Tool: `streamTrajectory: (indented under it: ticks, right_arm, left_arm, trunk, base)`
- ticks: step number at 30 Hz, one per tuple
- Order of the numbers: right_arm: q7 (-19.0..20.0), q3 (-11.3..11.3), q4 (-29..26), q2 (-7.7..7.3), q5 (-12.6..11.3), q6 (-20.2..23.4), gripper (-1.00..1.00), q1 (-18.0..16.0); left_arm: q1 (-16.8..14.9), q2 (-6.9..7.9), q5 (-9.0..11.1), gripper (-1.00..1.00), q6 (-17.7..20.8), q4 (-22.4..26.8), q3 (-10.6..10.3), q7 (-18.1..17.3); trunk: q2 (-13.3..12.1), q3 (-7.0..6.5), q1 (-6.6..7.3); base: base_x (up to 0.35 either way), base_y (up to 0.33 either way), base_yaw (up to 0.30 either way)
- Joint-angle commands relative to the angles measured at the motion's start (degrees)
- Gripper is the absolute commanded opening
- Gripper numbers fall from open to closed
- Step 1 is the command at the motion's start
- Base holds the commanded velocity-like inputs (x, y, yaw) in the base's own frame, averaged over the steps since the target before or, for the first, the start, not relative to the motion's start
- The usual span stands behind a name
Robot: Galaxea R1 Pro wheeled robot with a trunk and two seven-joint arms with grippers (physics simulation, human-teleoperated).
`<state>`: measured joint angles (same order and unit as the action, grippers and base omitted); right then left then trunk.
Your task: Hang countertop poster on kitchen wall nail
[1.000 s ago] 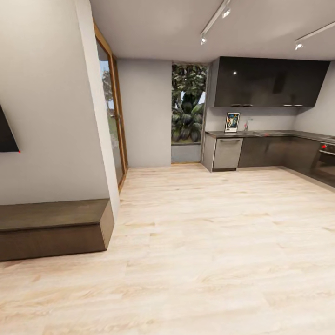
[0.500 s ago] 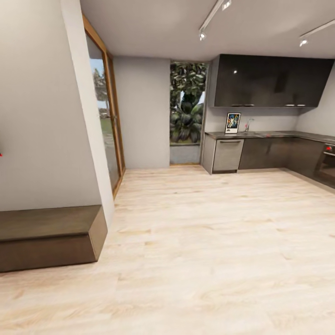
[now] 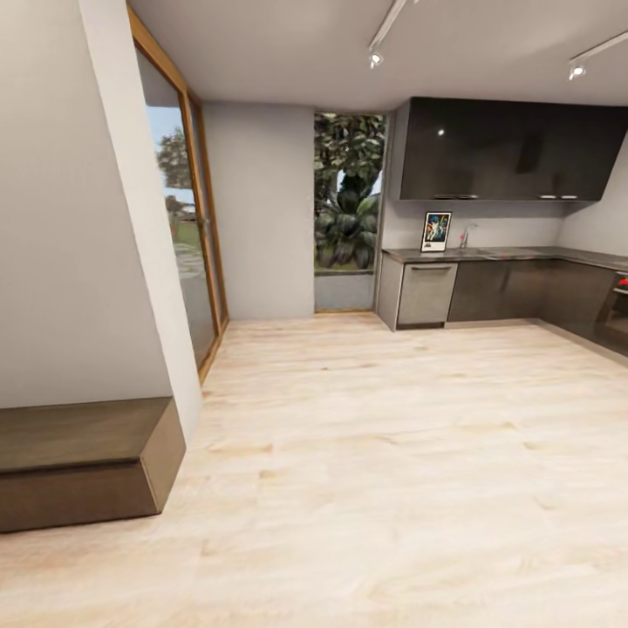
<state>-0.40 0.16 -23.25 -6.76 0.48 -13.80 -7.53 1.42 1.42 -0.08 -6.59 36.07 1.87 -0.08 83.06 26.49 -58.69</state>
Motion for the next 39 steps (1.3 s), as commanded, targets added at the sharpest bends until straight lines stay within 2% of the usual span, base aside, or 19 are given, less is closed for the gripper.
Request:
streamTrajectory:
  ticks: [1,14,39]
  right_arm:
    - [-0.04,0.02,0.05,-0.01,0.05,-0.18,1.00,-0.03]
    - [-0.04,0.01,0.05,-0.01,0.05,-0.18,1.00,-0.03]
    - [-0.04,0.02,0.05,-0.01,0.05,-0.18,1.00,-0.03]
  left_arm:
    - [0.00,-0.01,-0.01,1.00,-0.08,0.06,0.06,-0.01]
    - [-0.01,-0.01,-0.01,1.00,-0.08,0.06,0.06,0.05]
    - [0.02,-0.01,-0.01,1.00,-0.08,0.06,0.06,0.08]
  trunk:
    - [0.02,0.05,-0.03]
    - [0.02,0.05,-0.03]
    - [0.02,0.05,-0.03]
  base:
    - [0.324,-0.090,0.000]
    - [0.325,-0.078,0.000]
    - [0.328,-0.004,0.000]
